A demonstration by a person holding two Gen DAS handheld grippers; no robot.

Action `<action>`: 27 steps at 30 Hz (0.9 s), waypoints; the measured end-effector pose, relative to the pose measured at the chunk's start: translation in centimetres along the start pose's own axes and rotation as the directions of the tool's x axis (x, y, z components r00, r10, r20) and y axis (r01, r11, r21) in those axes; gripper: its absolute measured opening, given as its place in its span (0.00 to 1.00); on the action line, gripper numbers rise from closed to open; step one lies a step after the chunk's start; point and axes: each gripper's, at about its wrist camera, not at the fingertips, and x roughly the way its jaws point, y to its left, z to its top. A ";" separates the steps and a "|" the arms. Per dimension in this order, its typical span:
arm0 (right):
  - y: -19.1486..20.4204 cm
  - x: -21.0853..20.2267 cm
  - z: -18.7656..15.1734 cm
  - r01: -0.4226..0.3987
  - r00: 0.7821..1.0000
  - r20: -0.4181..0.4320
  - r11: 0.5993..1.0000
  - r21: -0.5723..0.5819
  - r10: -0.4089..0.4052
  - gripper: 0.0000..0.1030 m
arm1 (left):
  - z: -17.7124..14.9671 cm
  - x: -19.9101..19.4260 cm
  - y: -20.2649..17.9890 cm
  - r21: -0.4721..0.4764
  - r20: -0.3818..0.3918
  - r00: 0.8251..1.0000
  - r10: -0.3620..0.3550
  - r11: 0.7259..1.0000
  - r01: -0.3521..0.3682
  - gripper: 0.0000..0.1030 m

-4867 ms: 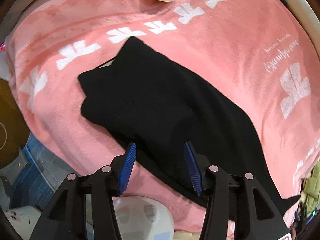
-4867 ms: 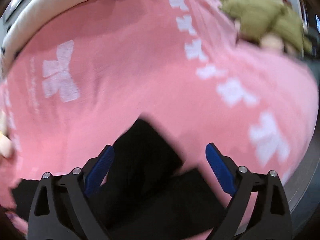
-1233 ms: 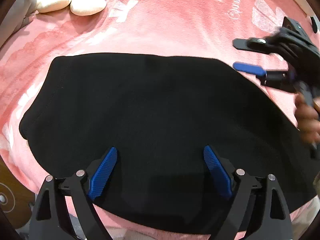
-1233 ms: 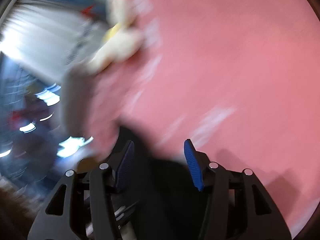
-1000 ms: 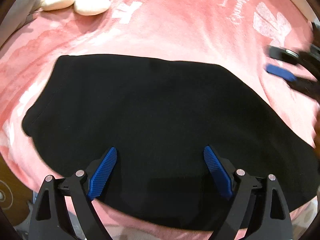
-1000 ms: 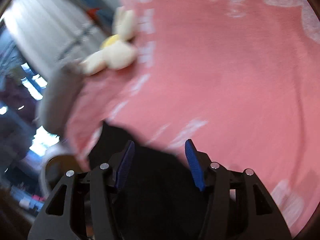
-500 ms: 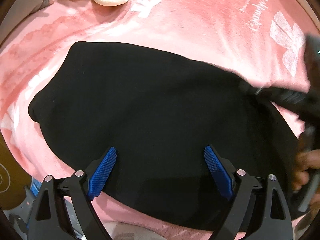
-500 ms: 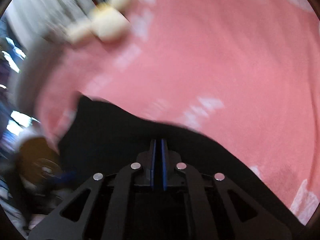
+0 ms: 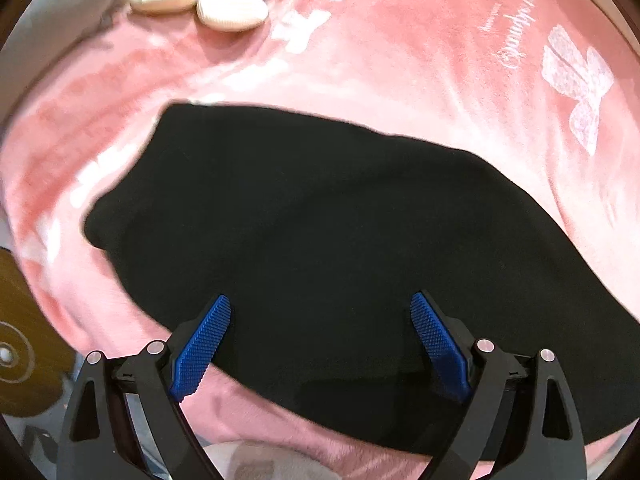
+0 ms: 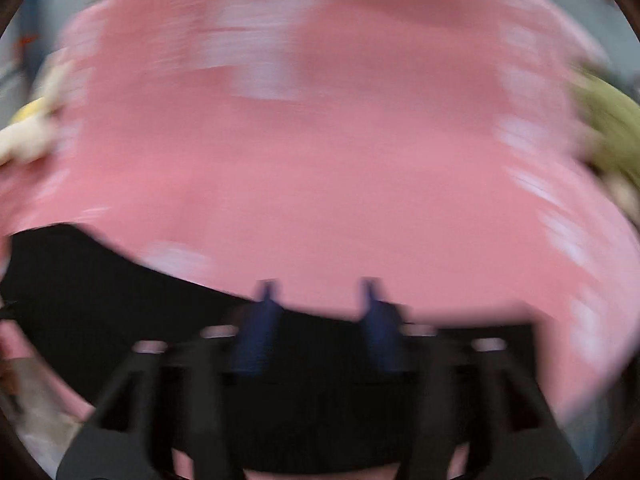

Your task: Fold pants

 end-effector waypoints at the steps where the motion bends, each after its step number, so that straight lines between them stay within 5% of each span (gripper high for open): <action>1: -2.6 -0.7 -1.0 0.049 0.999 -0.006 0.998 0.045 -0.049 0.64 | 0.0 -0.3 -0.3 0.010 0.010 1.000 0.014 1.000 -0.015 0.87; 5: -12.2 -1.9 -4.9 0.105 0.994 -0.055 0.972 0.209 -0.096 0.64 | -1.5 -2.8 -3.0 0.065 0.014 1.000 0.008 0.998 -0.009 0.87; 8: -14.1 -0.7 -5.3 0.031 0.999 -0.041 0.974 0.225 -0.022 0.64 | -2.5 -4.1 -5.8 0.103 -0.020 0.999 -0.034 0.994 0.036 0.87; 9: -14.6 -0.1 -5.2 0.005 0.999 -0.044 0.974 0.226 0.005 0.72 | -2.5 -4.3 -6.5 0.112 -0.033 0.999 -0.040 0.993 0.044 0.87; 10: -15.3 1.4 -4.9 -0.030 0.997 -0.065 0.972 0.232 0.047 0.80 | -2.7 -4.6 -7.4 0.120 -0.046 0.998 -0.052 0.991 0.057 0.87; 14: -15.9 6.9 -5.6 -0.046 0.977 -0.190 0.972 0.232 0.092 0.79 | -2.9 -5.6 -9.3 0.149 -0.046 0.998 -0.052 0.987 0.058 0.87; 15: -15.6 6.8 -5.9 -0.057 0.984 -0.155 0.973 0.224 0.093 0.71 | -2.9 -5.8 -9.5 0.160 -0.039 0.998 -0.042 0.986 0.048 0.87; 17: -15.1 5.5 -5.6 -0.111 0.982 -0.129 0.973 0.204 0.139 0.23 | -3.1 -6.0 -10.1 0.183 -0.027 1.000 -0.011 0.983 0.016 0.87; 18: -15.5 4.4 -5.2 -0.160 0.977 -0.098 0.956 0.246 0.189 0.14 | -3.3 -6.1 -10.4 0.186 -0.029 1.000 -0.003 0.982 0.008 0.87; 22: -16.5 0.4 -4.1 -0.194 0.981 0.043 0.948 0.250 0.189 0.13 | -3.4 -5.2 -11.6 0.192 -0.057 0.998 0.003 0.981 0.008 0.87; 26: -16.1 6.1 -5.9 -0.068 0.989 -0.117 0.981 0.183 0.091 0.13 | -4.3 -4.1 -13.1 0.207 -0.083 0.997 -0.003 0.978 0.020 0.87; 27: -16.2 5.9 -6.1 -0.080 0.992 -0.082 0.975 0.206 0.098 0.13 | -4.6 -3.8 -13.3 0.213 -0.099 0.995 0.004 0.977 0.017 0.87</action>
